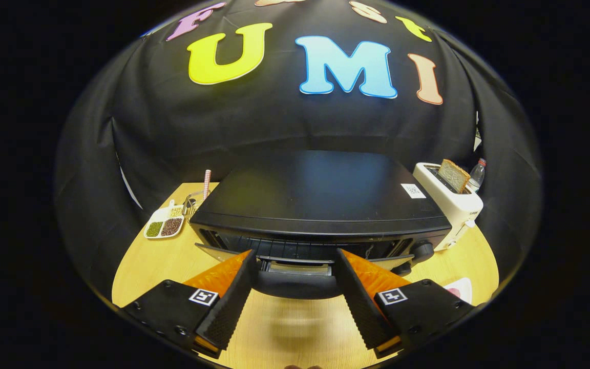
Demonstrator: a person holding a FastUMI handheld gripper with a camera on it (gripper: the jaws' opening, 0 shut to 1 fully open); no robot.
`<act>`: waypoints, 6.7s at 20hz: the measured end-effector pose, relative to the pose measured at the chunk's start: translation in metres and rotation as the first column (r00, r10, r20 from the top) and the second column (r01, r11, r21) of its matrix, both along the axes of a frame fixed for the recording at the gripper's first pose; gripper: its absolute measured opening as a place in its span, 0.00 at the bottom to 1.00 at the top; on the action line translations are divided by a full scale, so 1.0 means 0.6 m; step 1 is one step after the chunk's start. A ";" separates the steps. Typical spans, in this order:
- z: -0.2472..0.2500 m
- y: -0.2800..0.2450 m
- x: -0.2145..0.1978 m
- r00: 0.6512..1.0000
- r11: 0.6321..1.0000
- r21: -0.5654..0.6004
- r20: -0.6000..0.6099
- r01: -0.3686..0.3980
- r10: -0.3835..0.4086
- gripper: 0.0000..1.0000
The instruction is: Open the toaster oven, put the food inside, and close the toaster oven door.
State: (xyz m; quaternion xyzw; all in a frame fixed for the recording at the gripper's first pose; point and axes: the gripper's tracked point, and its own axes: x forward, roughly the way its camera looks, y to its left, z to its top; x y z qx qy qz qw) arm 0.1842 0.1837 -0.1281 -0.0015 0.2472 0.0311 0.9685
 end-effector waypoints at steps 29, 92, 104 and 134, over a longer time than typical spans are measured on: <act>-0.236 -0.026 -0.227 0.885 0.986 0.143 -0.444 -0.087 0.143 0.99; -0.305 -0.649 -0.195 0.739 0.996 0.081 -0.668 -0.047 0.089 0.02; -0.250 -0.599 -0.281 0.805 0.865 0.421 -0.592 0.273 0.034 0.02; -0.021 -0.267 -0.320 0.921 0.608 0.773 -0.351 0.182 0.170 0.02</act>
